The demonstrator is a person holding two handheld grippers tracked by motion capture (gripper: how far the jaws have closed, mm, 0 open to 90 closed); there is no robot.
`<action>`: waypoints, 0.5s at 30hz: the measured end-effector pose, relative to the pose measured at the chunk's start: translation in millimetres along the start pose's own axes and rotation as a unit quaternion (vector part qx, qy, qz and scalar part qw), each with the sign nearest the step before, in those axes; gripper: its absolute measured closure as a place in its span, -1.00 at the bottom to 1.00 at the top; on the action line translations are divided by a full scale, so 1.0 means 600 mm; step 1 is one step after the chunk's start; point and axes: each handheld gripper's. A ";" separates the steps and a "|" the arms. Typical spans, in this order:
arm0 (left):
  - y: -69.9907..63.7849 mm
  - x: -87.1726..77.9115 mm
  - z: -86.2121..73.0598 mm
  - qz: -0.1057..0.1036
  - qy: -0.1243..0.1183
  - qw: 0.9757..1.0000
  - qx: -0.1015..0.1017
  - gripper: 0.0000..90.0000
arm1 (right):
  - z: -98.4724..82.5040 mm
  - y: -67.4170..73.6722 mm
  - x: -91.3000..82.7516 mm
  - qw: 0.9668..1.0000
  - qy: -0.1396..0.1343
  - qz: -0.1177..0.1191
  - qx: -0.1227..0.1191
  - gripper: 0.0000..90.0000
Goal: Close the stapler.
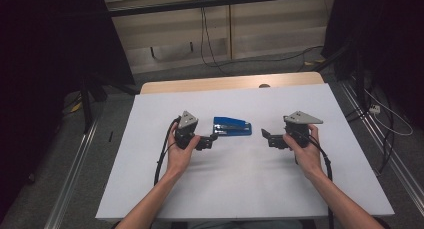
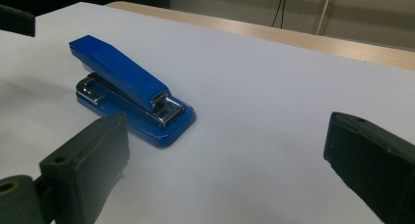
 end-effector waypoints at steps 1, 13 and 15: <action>-0.002 -0.003 0.000 0.004 -0.001 1.000 0.006 -0.91 | 0.000 0.000 -0.002 1.000 0.000 -0.003 -0.004 -0.93; -0.013 -0.048 -0.002 0.011 -0.018 1.000 0.023 -0.91 | -0.003 0.008 -0.026 0.999 -0.007 -0.019 -0.029 -0.93; -0.013 -0.059 -0.003 0.010 -0.022 1.000 0.018 -0.91 | -0.003 0.010 -0.030 0.999 -0.009 -0.018 -0.033 -0.93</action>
Point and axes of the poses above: each handheld gripper's, and its own axes: x roughly forward along the jaws, z roughly out of its top, y roughly to its left, and after that the axes turned 12 degrees about -y, right-handed
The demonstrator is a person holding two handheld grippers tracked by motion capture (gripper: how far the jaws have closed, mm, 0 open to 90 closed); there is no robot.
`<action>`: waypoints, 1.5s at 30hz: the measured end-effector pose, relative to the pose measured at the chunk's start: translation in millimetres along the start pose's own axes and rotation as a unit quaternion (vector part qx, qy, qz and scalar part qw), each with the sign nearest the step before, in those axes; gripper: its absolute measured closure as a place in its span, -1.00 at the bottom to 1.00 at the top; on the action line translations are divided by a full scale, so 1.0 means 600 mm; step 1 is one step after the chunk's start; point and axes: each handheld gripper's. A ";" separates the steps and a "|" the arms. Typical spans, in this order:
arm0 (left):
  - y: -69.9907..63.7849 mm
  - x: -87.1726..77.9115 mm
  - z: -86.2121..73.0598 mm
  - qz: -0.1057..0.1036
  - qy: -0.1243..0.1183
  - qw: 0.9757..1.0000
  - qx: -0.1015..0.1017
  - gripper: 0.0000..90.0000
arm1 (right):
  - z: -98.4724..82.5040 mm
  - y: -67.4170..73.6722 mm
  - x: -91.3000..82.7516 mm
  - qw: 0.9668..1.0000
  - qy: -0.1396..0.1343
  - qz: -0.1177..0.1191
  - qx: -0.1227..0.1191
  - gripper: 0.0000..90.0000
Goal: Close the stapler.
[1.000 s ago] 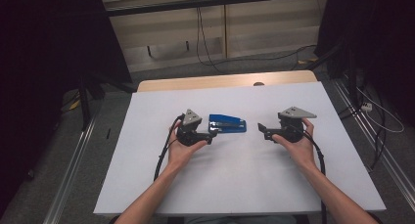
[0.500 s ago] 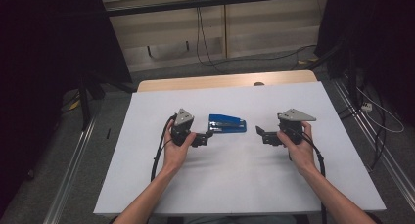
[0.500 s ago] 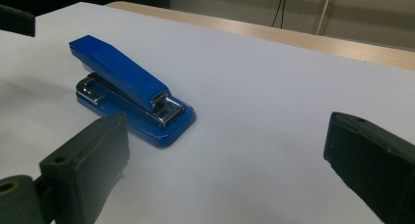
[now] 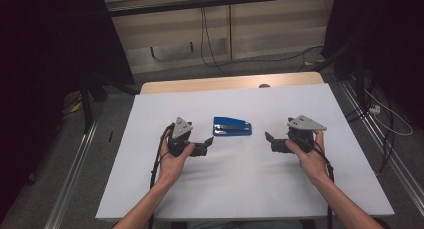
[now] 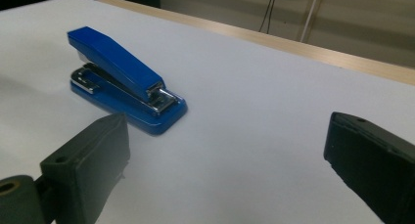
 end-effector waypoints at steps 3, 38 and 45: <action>0.001 -0.015 -0.004 0.000 -0.004 1.000 -0.009 -0.91 | -0.001 0.001 -0.009 1.000 -0.001 -0.001 0.000 -0.93; 0.009 -0.153 -0.035 0.048 -0.012 0.999 -0.012 -0.92 | -0.011 -0.015 -0.111 0.998 -0.023 -0.044 0.026 -0.96; 0.011 -0.181 -0.045 0.063 -0.012 0.998 -0.018 -0.92 | -0.012 -0.016 -0.124 0.998 -0.036 -0.052 0.028 -0.96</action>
Point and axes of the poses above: each handheld gripper's, and its own axes: x roughly forward along the jaws, z roughly out of its top, y roughly to its left, and after that the axes turned 12 degrees about -y, right-handed
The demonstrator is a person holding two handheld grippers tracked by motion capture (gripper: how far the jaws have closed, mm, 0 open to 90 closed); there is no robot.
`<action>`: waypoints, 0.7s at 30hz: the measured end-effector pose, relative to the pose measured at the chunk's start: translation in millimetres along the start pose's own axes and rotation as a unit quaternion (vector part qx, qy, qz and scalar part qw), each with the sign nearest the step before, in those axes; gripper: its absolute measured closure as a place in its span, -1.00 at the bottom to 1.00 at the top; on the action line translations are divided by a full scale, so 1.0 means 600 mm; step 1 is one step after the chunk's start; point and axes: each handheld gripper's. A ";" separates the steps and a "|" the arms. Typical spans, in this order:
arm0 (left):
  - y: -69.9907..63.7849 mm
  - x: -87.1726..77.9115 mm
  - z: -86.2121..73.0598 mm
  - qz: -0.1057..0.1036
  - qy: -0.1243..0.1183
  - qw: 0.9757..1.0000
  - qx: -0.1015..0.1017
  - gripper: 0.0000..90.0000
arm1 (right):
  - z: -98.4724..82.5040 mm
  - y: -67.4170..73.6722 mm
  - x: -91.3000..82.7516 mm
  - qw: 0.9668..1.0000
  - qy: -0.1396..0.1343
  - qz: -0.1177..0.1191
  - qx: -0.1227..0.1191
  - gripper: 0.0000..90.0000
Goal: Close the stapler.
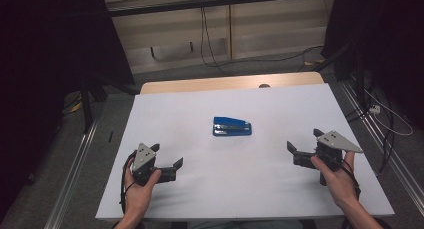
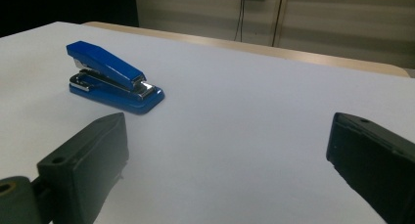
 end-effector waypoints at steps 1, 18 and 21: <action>0.000 -0.004 -0.001 0.001 0.001 1.000 0.001 -0.92 | -0.002 0.001 -0.001 1.000 0.001 0.001 0.000 -0.96; -0.002 -0.033 -0.016 0.015 -0.001 1.000 -0.009 -0.92 | -0.023 -0.007 -0.046 1.000 0.013 -0.021 -0.008 -0.96; 0.000 -0.036 -0.017 0.016 -0.004 1.000 -0.013 -0.92 | -0.024 -0.006 -0.052 1.000 0.006 -0.026 -0.005 -0.96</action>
Point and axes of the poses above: each handheld gripper's, and its own axes: x roughly forward along the jaws, z roughly out of its top, y roughly to its left, and after that the axes turned 12 degrees about -y, right-handed
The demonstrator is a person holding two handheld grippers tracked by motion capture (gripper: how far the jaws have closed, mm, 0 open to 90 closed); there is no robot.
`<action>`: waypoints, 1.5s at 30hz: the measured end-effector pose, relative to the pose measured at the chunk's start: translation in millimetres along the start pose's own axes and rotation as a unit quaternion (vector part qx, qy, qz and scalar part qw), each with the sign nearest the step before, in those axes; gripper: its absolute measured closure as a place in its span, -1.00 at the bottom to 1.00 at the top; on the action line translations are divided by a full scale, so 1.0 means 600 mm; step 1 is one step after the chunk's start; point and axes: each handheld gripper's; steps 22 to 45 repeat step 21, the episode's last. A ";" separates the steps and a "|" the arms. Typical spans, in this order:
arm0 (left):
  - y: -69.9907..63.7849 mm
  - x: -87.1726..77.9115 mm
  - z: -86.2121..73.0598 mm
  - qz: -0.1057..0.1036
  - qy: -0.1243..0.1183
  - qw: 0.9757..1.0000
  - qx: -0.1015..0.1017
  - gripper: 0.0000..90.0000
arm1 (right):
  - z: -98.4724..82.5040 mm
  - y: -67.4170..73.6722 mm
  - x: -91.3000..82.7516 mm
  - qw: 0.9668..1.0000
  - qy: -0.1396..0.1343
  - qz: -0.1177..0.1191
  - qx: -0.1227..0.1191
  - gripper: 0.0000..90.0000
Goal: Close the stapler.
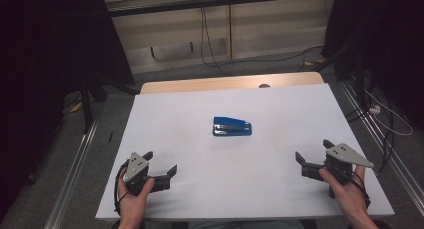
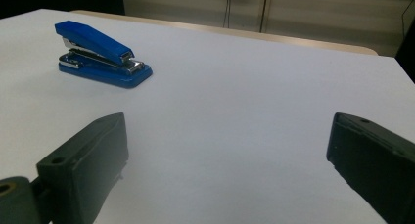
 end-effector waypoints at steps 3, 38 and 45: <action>0.004 -0.005 0.000 0.001 -0.014 1.000 -0.016 -0.91 | -0.004 0.001 -0.007 1.000 -0.005 -0.003 0.007 -0.98; 0.003 0.006 0.000 -0.009 -0.002 1.000 0.000 -0.91 | -0.004 -0.001 -0.004 1.000 -0.024 0.000 0.014 -1.00; 0.003 0.006 0.000 -0.009 -0.002 1.000 0.000 -0.91 | -0.004 -0.001 -0.004 1.000 -0.024 0.000 0.014 -1.00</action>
Point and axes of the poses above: each handheld gripper's, and its own axes: x roughly forward along the jaws, z roughly out of its top, y roughly to its left, and after that the axes turned 12 degrees about -y, right-handed
